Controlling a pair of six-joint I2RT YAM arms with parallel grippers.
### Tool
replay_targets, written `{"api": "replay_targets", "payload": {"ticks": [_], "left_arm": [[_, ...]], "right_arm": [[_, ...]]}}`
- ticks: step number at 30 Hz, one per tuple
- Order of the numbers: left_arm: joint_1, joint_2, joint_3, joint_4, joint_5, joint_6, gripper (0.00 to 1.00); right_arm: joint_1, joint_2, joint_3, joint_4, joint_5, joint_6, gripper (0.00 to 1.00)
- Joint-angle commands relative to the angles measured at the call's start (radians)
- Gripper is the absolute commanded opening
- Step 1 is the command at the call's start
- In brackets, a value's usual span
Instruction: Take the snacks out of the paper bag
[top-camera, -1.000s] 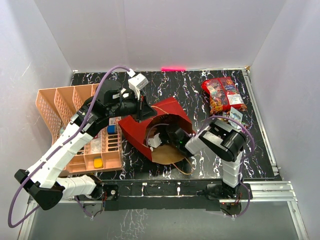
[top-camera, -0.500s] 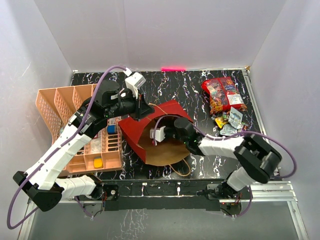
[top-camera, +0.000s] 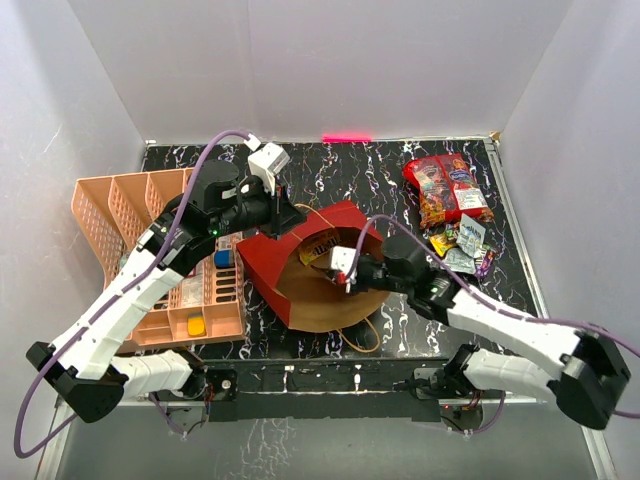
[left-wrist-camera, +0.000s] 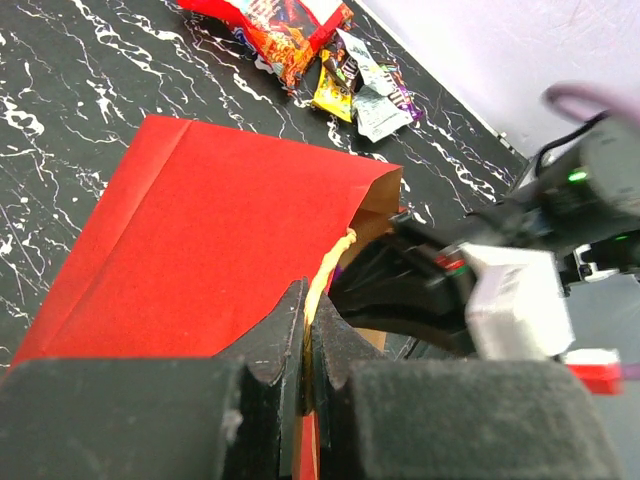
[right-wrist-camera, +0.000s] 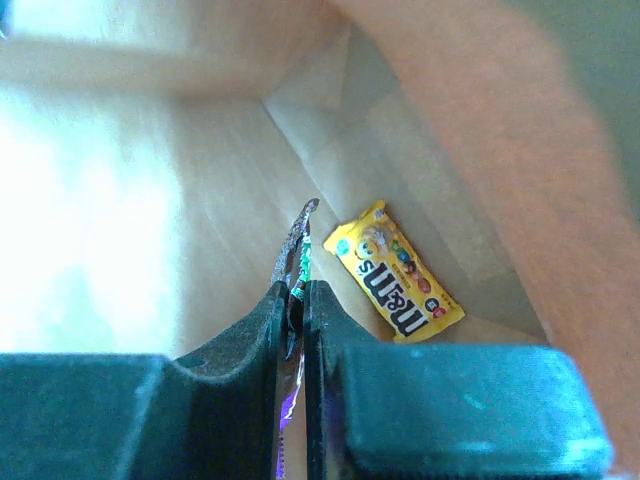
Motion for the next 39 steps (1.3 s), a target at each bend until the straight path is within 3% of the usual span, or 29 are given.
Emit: {"api": "replay_targets", "payload": {"ticks": [1,7,13,18,21,25,31,39], "left_arm": [[-0.002,-0.002,0.023,0.008,-0.018,0.002,0.00],[-0.002,0.009,0.022,0.008,-0.025,0.003,0.00],[-0.002,0.025,0.031,0.009,-0.016,-0.006,0.00],[-0.002,0.024,0.037,0.007,-0.005,-0.015,0.00],[-0.002,0.019,0.039,0.003,-0.007,-0.021,0.00],[-0.003,0.011,0.050,-0.014,-0.016,-0.018,0.00],[-0.002,-0.004,0.047,-0.029,-0.032,-0.011,0.00],[-0.002,-0.013,0.042,-0.035,-0.037,-0.001,0.00]], "right_arm": [[0.000,-0.152,0.125,-0.068,0.024,0.349,0.08],[0.000,-0.268,0.384,-0.234,0.275,0.690,0.08],[0.000,-0.312,0.509,-0.154,0.725,0.970,0.08],[-0.001,-0.239,0.522,-0.046,1.117,0.951,0.08],[-0.034,-0.187,0.468,0.122,1.208,0.841,0.08],[-0.254,-0.131,0.401,0.183,1.051,0.951,0.08],[-0.694,-0.071,0.263,0.178,0.609,1.362,0.08],[-1.020,0.036,-0.024,0.473,0.263,1.625,0.08]]}}
